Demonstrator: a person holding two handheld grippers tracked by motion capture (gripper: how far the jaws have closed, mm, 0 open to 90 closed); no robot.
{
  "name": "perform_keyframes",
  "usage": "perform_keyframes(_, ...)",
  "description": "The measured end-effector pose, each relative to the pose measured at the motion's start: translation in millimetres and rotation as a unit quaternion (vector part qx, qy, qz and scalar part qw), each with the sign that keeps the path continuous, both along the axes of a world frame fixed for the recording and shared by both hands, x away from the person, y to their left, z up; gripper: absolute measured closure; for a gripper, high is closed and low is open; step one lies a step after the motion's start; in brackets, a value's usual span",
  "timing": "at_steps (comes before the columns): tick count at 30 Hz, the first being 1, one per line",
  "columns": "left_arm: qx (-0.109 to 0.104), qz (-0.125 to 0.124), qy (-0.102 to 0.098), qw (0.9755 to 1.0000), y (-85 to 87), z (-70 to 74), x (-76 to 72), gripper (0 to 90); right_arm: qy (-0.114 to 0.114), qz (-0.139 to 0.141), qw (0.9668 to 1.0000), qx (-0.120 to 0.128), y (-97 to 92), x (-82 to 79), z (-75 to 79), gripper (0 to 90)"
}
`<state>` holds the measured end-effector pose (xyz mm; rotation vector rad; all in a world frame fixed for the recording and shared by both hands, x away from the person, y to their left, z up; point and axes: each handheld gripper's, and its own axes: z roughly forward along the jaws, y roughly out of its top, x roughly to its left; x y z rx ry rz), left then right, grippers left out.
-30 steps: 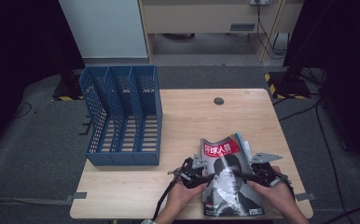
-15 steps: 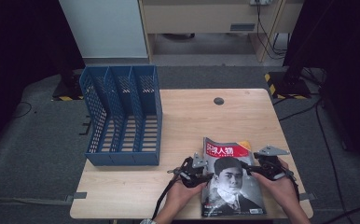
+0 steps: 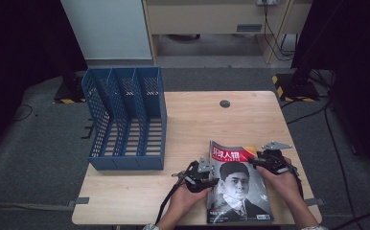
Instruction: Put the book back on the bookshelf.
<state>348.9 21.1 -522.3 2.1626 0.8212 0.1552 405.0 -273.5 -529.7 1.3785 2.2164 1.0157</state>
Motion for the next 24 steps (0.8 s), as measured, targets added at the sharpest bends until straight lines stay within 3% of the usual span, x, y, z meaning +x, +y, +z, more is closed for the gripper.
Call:
perform_keyframes(6, 0.004, 0.008, 0.010, 0.9999, 14.8, 6.7, -2.7, 67.9, 0.009, 0.019, 0.9997, 0.009, 4.5, -7.4, 0.3, 52.3)
perform_keyframes(10, -0.006, 0.026, 0.021, 0.9994, 27.8, 2.2, 0.2, 63.5, 0.011, 0.039, 0.9992, 0.003, 15.3, -12.6, 1.1, 52.3)
perform_keyframes(17, -0.028, 0.034, 0.043, 0.9981, 27.4, 3.5, 29.1, 56.9, 0.008, 0.056, 0.9984, 0.005, 20.9, -12.7, 0.3, 52.5)
perform_keyframes(24, -0.024, 0.026, 0.046, 0.9983, 14.6, 14.4, 58.9, 50.4, 0.007, 0.063, 0.9980, 0.006, 24.8, -13.2, 0.1, 53.1)
